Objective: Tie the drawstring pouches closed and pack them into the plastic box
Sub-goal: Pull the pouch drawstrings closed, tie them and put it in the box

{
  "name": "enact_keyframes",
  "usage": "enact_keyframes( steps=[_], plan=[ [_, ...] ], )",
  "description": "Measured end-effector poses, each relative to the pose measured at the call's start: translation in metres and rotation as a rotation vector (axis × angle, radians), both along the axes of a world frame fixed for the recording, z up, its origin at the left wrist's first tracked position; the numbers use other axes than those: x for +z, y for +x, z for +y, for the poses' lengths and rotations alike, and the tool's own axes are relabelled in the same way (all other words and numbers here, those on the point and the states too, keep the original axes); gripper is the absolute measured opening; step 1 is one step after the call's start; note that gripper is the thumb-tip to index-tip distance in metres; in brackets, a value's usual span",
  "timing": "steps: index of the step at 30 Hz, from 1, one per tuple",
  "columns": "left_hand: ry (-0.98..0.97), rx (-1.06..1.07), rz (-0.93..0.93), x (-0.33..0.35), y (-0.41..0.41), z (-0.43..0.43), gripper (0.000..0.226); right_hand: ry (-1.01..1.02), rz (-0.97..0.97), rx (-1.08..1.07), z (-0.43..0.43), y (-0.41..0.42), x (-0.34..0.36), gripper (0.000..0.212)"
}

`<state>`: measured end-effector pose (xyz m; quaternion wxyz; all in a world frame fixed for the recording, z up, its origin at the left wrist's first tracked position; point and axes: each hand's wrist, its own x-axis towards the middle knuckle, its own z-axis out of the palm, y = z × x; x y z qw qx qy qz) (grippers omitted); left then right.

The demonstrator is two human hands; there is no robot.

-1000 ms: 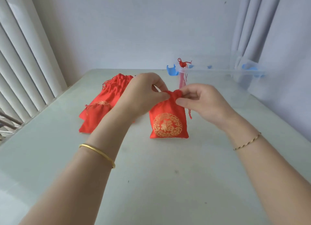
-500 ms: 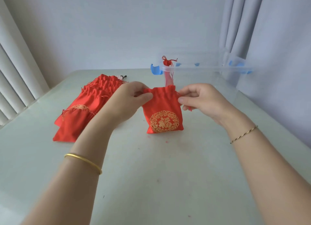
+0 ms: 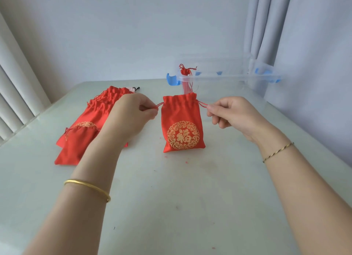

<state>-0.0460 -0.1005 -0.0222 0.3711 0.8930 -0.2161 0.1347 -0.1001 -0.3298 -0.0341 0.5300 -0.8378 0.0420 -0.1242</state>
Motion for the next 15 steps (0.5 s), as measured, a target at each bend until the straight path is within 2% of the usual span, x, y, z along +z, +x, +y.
enact_keyframes(
  steps=[5,9,12,15],
  plan=[
    [-0.004,0.041,-0.035,0.000,0.001,0.003,0.009,0.039,0.017,-0.044,-0.004,0.000,0.000,0.023],
    [-0.070,0.101,-0.014,0.000,0.001,0.007,0.010,0.174,0.034,-0.020,-0.007,-0.001,0.001,0.022],
    [-0.204,0.107,0.084,0.002,0.001,0.010,0.015,0.207,-0.002,-0.047,-0.006,-0.001,0.002,0.024],
    [-0.324,0.076,0.205,0.001,0.003,0.012,0.023,0.118,-0.045,-0.108,-0.003,0.001,0.001,0.030]
  ],
)
